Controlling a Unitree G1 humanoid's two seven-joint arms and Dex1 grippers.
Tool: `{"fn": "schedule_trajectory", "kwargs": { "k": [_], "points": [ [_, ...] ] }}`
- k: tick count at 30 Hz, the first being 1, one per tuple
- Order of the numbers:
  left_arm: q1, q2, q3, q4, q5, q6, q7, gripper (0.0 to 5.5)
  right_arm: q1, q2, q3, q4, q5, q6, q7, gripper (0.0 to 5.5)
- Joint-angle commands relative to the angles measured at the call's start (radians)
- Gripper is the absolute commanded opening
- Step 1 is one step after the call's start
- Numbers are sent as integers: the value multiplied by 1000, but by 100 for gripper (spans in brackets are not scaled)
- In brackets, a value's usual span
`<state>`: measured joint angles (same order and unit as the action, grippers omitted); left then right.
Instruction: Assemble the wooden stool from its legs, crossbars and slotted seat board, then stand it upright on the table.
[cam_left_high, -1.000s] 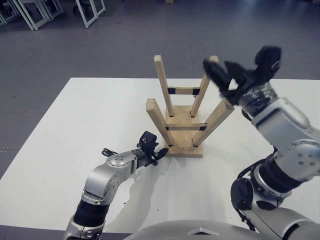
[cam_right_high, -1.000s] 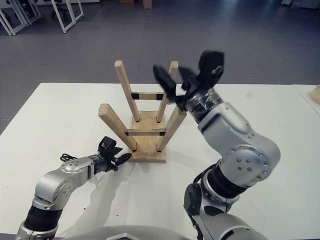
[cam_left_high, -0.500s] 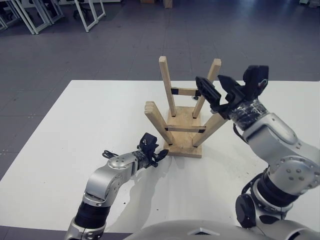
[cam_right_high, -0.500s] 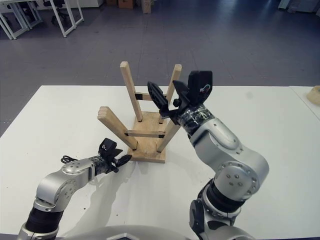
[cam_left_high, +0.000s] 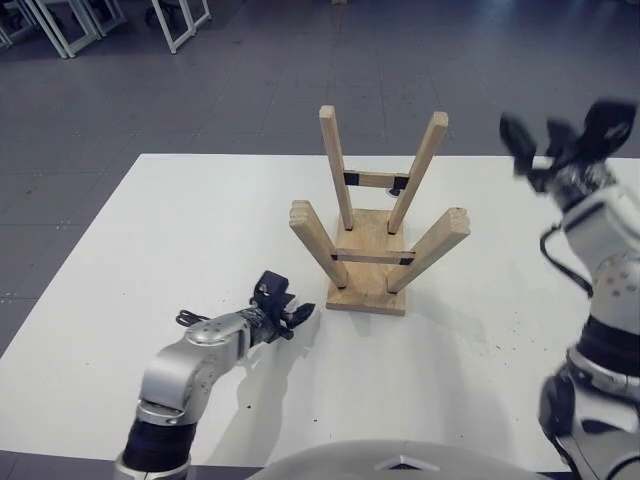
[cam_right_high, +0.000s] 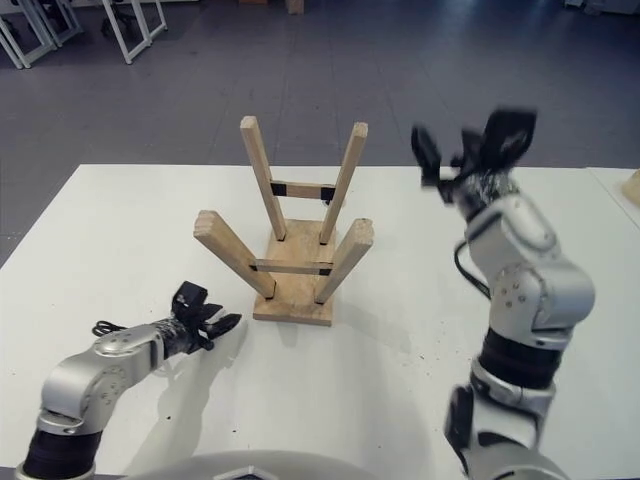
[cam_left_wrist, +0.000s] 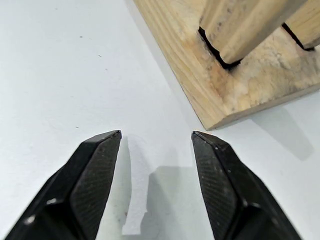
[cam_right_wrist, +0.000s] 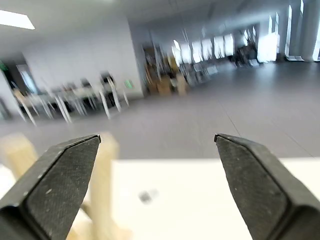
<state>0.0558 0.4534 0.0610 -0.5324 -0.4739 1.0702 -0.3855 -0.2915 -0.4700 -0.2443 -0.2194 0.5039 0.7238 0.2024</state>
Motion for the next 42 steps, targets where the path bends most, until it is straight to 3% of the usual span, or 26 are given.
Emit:
{"fn": "schedule_trajectory", "kwargs": {
  "k": [1,5,9,19,22,28,33,36,38,42],
  "points": [
    [-108,80,215,-73,-164,114,-73,263,115,-7,97,91,-88,-162,138,421],
    [-305,142,419,-67,-343,208,-81,263,107,59,223,217,-172,-292,213,421],
    [-472,122,497,-20,-479,247,-30,263,-13,117,347,445,-289,-425,279,421],
    [-730,-160,210,64,-432,141,245,263,14,152,380,566,-380,-534,327,421],
    [-744,-187,194,72,-429,129,279,263,33,154,392,553,-393,-533,333,421],
    [-863,-244,310,26,-617,54,352,263,48,149,399,528,-408,-518,337,421],
    [-598,-185,268,-52,-709,95,335,263,45,137,391,511,-403,-501,341,421],
    [-335,-186,115,-14,-595,25,228,263,33,143,383,497,-398,-488,334,421],
    [-299,-184,64,-3,-553,-29,206,263,26,150,380,485,-396,-477,330,421],
    [-382,-144,93,-19,-608,-76,201,263,57,159,382,464,-401,-472,325,421]
  ]
}}
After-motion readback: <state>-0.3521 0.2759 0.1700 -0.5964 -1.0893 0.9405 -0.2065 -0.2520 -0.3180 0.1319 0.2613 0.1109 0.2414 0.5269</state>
